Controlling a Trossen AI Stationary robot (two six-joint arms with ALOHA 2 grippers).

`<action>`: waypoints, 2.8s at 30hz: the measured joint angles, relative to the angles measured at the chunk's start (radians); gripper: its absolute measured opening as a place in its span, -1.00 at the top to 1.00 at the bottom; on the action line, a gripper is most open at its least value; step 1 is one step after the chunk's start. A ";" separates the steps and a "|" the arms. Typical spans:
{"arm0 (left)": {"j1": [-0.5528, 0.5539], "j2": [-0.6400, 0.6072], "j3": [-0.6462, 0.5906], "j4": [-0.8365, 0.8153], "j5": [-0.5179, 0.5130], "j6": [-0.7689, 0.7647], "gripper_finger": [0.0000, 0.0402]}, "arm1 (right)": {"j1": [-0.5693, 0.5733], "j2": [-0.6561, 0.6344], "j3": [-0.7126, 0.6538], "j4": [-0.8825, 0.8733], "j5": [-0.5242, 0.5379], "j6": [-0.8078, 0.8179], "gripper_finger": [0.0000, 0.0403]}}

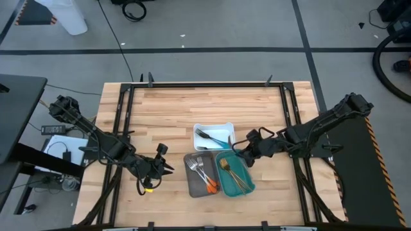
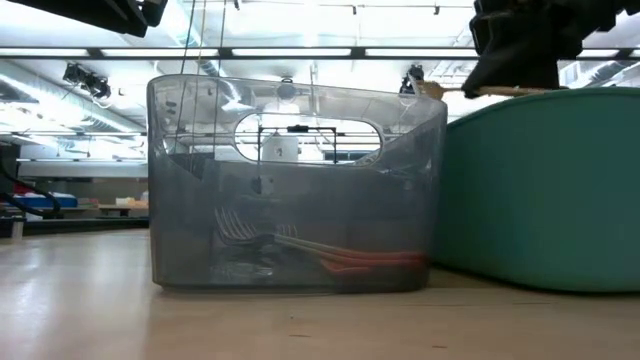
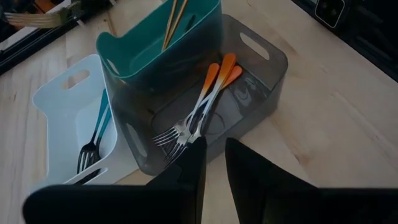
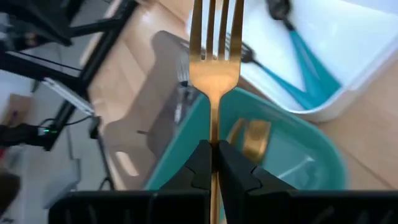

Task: Sort silverware by color (type)
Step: Put the gold fork into the green bin

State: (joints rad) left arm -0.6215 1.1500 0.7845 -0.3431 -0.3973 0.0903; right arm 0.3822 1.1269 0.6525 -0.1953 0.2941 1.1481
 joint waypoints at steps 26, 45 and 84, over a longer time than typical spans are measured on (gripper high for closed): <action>0.000 0.000 0.000 -0.018 0.000 -0.008 0.66 | 0.056 0.402 0.442 -0.158 -0.031 -0.145 0.91; 0.000 0.000 0.000 -0.022 0.001 -0.026 0.66 | 0.055 0.458 0.447 -0.283 -0.062 -0.096 0.91; 0.001 0.000 0.000 -0.011 0.000 -0.015 0.66 | -0.182 0.498 0.535 -0.571 -0.696 -0.055 0.91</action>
State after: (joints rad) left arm -0.6208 1.1503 0.7849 -0.3546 -0.3973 0.0753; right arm 0.2005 1.6248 1.1878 -0.7665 -0.4016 1.0934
